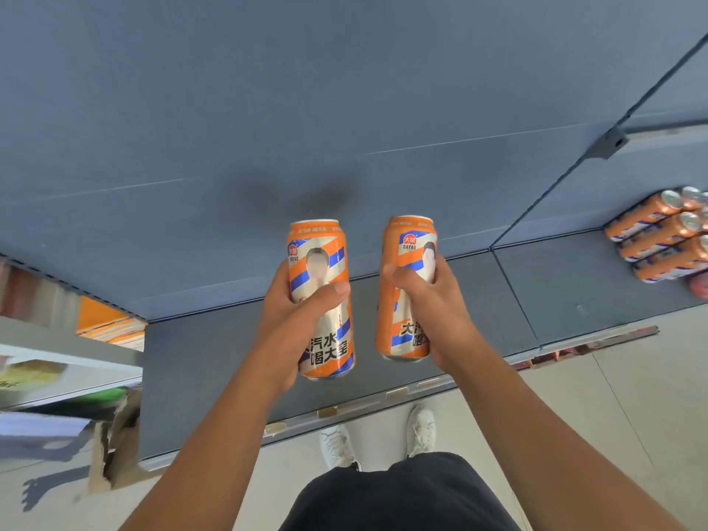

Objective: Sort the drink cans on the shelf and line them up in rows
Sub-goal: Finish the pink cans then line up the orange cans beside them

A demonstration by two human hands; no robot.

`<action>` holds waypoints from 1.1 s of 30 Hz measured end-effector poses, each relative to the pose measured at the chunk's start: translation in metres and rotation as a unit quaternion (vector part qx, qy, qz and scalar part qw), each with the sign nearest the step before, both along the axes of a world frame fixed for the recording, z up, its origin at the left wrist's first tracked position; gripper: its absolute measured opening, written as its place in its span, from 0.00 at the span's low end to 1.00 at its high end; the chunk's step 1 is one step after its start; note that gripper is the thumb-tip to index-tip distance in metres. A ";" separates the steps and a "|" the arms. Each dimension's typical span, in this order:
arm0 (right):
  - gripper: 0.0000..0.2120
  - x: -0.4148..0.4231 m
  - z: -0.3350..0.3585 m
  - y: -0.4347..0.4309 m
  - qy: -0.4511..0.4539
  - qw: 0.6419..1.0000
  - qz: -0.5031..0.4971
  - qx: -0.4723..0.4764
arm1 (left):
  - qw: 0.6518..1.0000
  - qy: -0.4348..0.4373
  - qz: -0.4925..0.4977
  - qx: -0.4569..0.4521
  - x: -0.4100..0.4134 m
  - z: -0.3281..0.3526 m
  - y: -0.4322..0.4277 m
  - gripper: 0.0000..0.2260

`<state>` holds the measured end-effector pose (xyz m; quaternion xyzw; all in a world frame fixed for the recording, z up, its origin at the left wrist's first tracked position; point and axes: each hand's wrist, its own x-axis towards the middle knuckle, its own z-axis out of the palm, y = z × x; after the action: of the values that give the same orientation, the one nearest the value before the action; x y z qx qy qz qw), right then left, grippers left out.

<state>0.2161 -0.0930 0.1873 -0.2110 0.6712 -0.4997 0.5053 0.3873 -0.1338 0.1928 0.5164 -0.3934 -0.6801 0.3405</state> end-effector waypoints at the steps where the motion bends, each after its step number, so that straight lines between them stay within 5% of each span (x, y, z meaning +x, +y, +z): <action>1: 0.20 -0.005 0.004 0.002 0.022 1.000 -0.009 -0.007 | 1.000 0.001 -0.006 -0.005 -0.005 0.002 0.001 0.18; 12: 0.15 -0.082 0.040 0.048 0.073 0.988 -0.114 -0.074 | 0.992 -0.008 -0.108 -0.067 -0.096 0.033 0.029 0.21; 21: 0.16 -0.206 0.057 0.149 0.097 0.969 -0.208 -0.092 | 0.977 0.009 -0.181 -0.109 -0.247 0.046 0.095 0.13; 33: 0.18 -0.359 0.062 0.294 0.131 0.920 -0.361 -0.077 | 0.932 0.042 -0.336 -0.126 -0.445 0.055 0.199 0.21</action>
<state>-0.1434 0.2015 0.2498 -0.0567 0.7214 -0.6662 0.1803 -0.0577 0.0653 0.2477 0.2775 -0.6121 -0.7205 0.1706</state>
